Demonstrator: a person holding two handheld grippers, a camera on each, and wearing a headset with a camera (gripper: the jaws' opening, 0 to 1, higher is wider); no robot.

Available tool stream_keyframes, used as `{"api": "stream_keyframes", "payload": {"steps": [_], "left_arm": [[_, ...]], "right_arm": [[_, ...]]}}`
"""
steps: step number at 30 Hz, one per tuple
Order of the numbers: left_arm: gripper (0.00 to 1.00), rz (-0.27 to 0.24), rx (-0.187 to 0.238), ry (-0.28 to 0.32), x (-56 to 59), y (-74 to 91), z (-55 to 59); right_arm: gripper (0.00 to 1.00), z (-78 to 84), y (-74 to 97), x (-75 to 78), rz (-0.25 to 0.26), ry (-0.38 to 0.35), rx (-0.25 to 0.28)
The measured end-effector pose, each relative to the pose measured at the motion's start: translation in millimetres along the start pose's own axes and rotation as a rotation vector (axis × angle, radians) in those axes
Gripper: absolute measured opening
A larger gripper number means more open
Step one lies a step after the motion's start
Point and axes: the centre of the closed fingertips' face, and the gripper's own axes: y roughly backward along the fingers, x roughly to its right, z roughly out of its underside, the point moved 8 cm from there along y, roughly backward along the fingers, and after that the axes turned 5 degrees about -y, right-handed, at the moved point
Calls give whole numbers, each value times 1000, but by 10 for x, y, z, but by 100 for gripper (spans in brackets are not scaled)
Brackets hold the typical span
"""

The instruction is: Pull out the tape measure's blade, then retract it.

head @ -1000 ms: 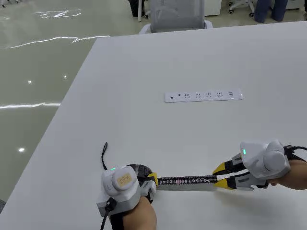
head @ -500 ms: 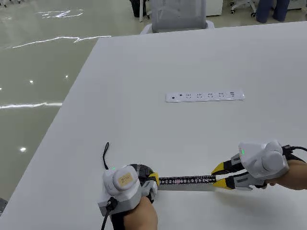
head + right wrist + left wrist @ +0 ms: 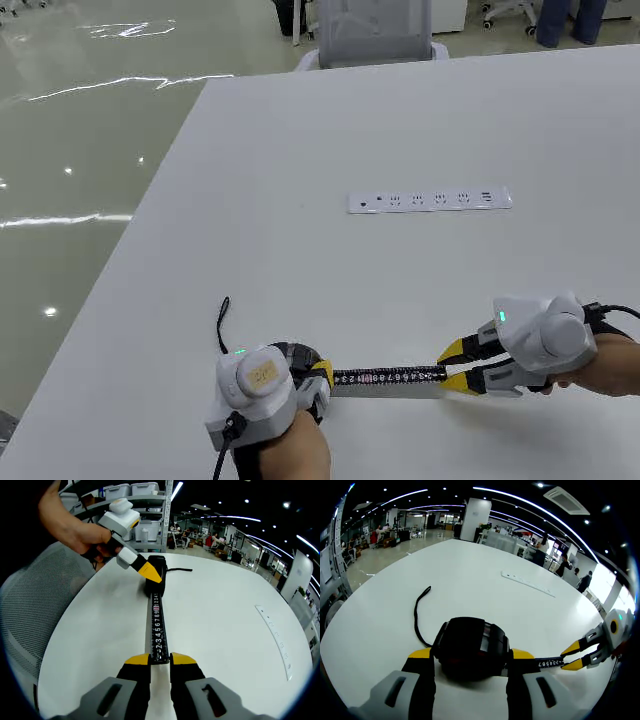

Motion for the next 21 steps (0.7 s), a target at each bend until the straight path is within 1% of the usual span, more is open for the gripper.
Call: {"api": "stream_keyframes", "payload": {"steps": [21], "left_arm": [[53, 3, -2, 1, -5, 4, -6]], "right_arm": [[13, -57, -69, 1, -3, -4, 8]]}}
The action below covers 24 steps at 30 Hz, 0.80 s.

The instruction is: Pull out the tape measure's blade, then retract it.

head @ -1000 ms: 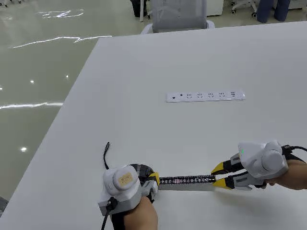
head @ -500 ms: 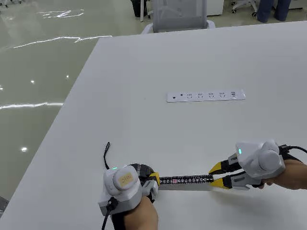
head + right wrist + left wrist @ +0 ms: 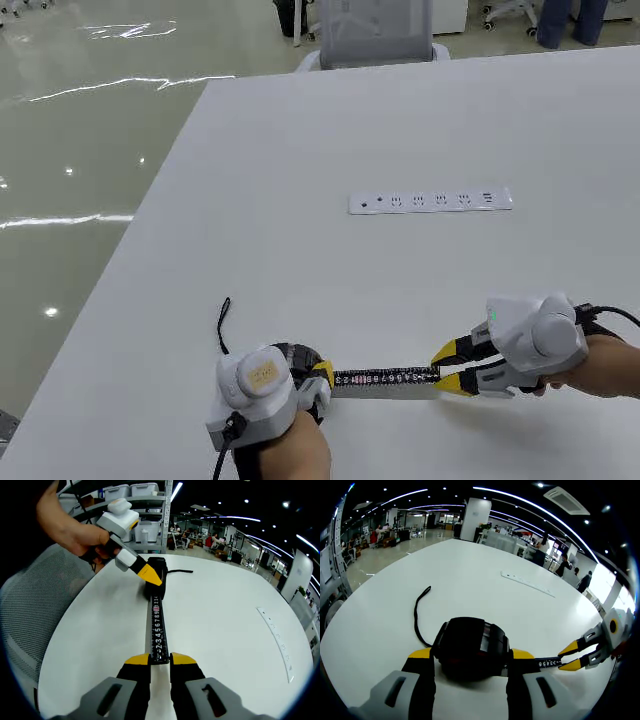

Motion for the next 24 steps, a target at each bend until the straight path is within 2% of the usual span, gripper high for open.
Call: {"api": "stream_keyframes", "payload": {"steps": [24], "left_arm": [[52, 8, -6, -4, 0, 2, -1]], "right_arm": [[13, -57, -86, -10, -5, -1, 11]]}}
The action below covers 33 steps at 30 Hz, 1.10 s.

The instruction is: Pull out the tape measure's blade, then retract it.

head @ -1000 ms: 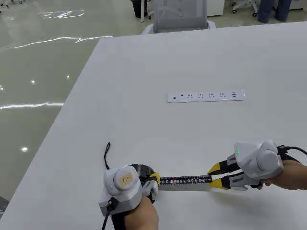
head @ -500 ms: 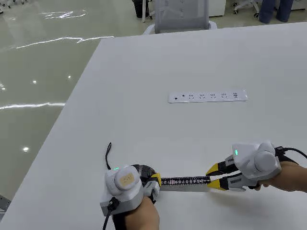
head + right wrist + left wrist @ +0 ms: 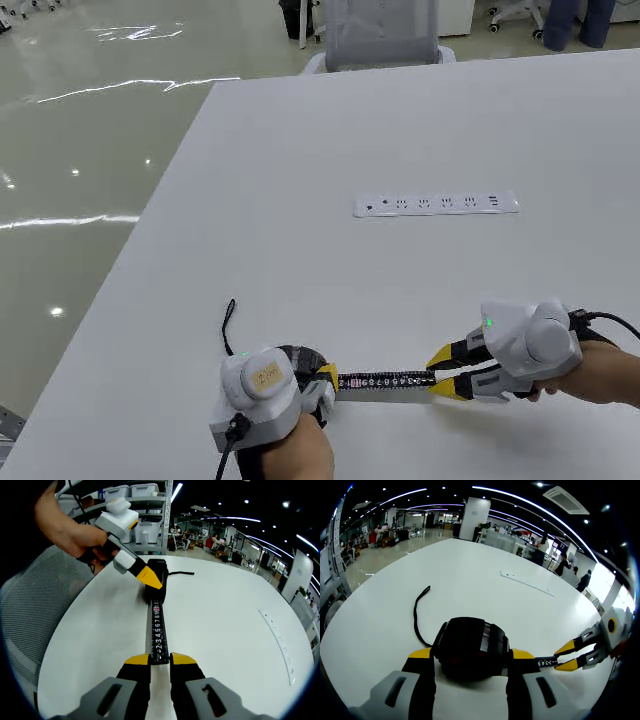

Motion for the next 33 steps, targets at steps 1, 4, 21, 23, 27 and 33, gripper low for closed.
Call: {"api": "stream_keyframes", "payload": {"steps": [1, 4, 21, 23, 27, 33], "left_arm": [[52, 0, 0, 0, -2, 0, 0], [52, 0, -1, 1, -5, -2, -2], [52, 2, 0, 5, -8, -3, -2], [52, 2, -1, 5, -8, 0, -2], [52, 4, -2, 8, -13, -2, 0], [52, 4, -3, 9, -12, 0, -1]], "right_arm": [[13, -3, -3, 0, 0, 1, 0], [13, -11, -11, 0, 1, 0, 1], [13, -61, -71, -3, -3, 5, 9], [13, -64, -78, -1, -4, 6, 9], [13, -73, -85, -2, -5, 7, 11], [13, -80, -95, -3, -6, 8, 11]]}}
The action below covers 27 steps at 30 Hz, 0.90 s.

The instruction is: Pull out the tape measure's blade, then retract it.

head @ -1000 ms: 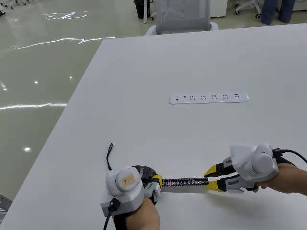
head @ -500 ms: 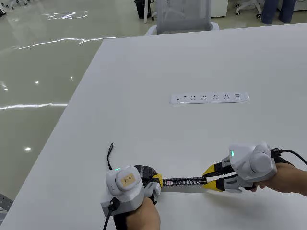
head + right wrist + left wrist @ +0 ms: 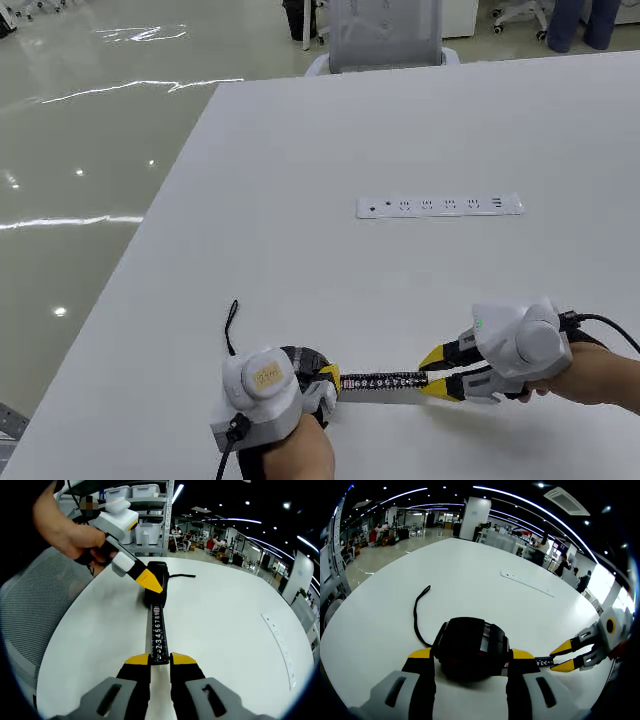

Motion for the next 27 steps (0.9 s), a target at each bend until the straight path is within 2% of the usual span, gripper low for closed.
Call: {"api": "stream_keyframes", "payload": {"steps": [27], "left_arm": [[52, 4, -4, 4, -3, 1, -9]], "right_arm": [[13, -36, -53, 2, -5, 3, 3]]}}
